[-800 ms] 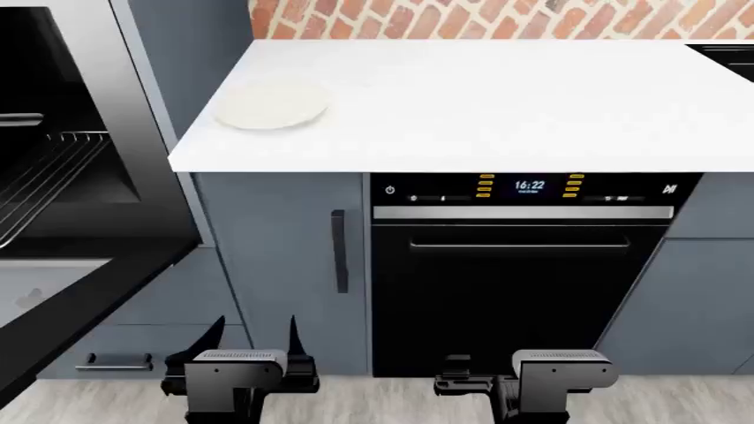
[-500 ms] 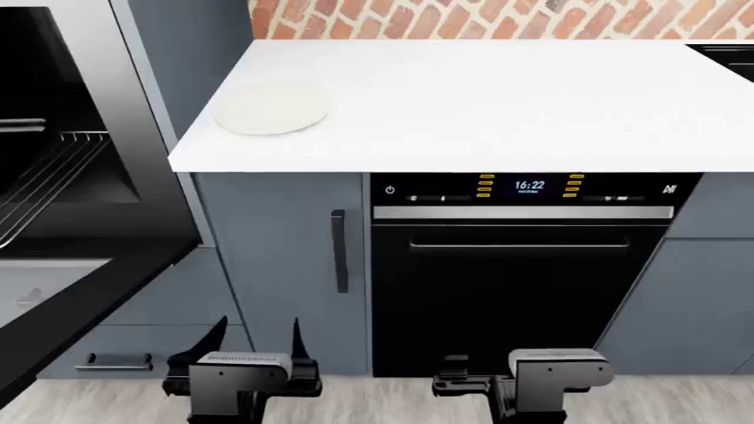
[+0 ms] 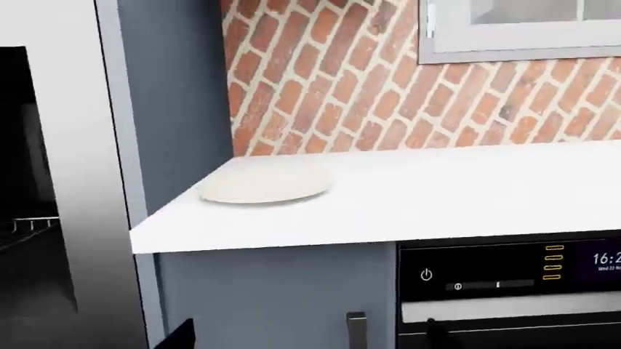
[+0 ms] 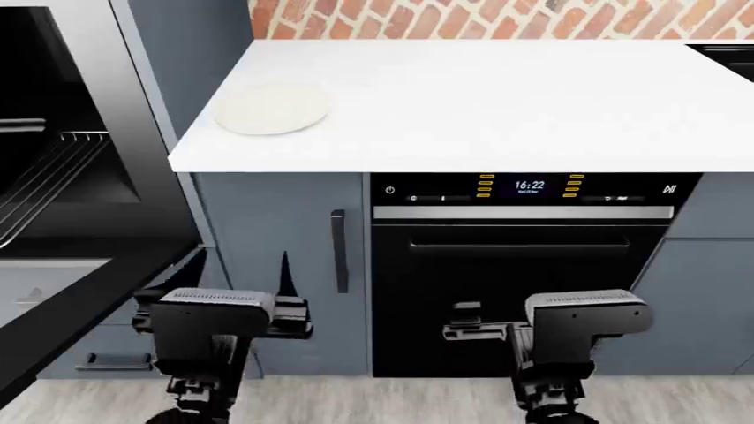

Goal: Pick the corn from the oven and place it on the plate on the counter.

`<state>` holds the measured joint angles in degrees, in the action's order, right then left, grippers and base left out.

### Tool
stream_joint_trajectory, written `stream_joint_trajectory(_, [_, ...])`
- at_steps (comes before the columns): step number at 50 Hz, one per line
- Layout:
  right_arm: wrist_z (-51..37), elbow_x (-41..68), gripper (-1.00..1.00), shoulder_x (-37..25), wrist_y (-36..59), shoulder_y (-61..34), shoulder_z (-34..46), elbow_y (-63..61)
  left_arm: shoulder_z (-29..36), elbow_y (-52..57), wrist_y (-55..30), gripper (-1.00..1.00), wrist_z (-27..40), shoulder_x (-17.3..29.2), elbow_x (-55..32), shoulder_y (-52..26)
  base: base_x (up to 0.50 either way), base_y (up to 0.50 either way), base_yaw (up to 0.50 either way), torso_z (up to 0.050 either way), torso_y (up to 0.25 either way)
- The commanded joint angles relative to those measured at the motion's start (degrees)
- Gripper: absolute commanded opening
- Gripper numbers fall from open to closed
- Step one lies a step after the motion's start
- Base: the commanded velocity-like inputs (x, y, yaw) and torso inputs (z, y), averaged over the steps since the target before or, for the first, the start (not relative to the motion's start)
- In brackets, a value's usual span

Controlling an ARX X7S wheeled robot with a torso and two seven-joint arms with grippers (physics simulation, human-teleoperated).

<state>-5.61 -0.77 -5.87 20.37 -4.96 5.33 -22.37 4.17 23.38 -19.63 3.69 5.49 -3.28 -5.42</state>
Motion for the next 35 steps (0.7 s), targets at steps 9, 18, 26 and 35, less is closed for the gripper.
stream_joint_trajectory(9, [9.5, -5.6, 1.00, -1.3, 69.6, -52.1, 3.6, -36.4, -20.6, 28.4, -70.3, 1.00, 45.7, 10.7, -58.2, -68.7, 0.00, 0.00, 0.00, 0.000, 0.000])
stream_joint_trajectory(18, [44.9, -46.7, 1.00, 5.9, 69.6, -65.3, 10.6, -27.8, -14.9, 18.5, -67.0, 1.00, 70.4, 14.5, -90.2, -82.8, 0.00, 0.00, 0.00, 0.000, 0.000])
stream_joint_trajectory(26, [40.9, -40.2, 1.00, 5.9, 69.6, -64.3, 9.0, -28.6, -13.8, 19.7, -65.7, 1.00, 67.5, 15.1, -87.3, -81.6, 0.00, 0.00, 0.00, 0.000, 0.000])
stream_joint_trajectory(35, [42.0, -40.8, 1.00, 5.9, 69.6, -64.2, 7.4, -28.1, -13.1, 20.0, -64.2, 1.00, 67.8, 16.0, -87.5, -80.9, 0.00, 0.44, 0.00, 0.000, 0.000])
